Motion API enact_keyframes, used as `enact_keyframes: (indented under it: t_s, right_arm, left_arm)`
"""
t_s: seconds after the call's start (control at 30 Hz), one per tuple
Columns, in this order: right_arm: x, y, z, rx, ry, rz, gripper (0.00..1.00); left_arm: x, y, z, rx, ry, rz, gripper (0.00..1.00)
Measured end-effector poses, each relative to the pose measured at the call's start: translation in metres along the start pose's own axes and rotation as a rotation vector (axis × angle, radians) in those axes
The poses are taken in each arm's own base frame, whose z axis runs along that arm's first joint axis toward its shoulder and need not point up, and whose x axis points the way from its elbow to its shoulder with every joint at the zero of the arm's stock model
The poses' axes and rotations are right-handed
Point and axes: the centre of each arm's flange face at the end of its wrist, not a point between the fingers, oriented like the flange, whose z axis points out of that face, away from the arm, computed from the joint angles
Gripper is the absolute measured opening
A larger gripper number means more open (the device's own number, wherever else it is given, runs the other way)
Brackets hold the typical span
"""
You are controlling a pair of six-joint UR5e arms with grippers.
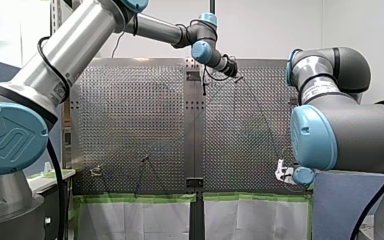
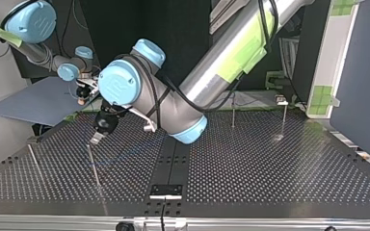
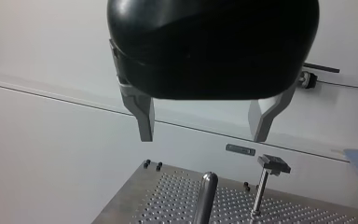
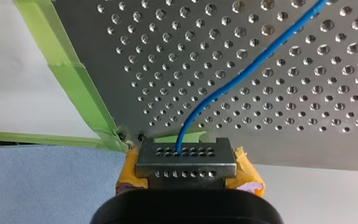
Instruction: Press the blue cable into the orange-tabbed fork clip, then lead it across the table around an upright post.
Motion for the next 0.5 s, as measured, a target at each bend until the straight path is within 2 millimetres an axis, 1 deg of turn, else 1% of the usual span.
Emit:
enact_keyframes:
  t_s: [0.5]
  right_arm:
    - [-0.0002,-0.0001,-0.0001,0.0,-0.001,-0.002,0.0]
  left_arm:
    - [-0.0009,0.0083,-0.002,-0.108,-0.011,0.035,0.99]
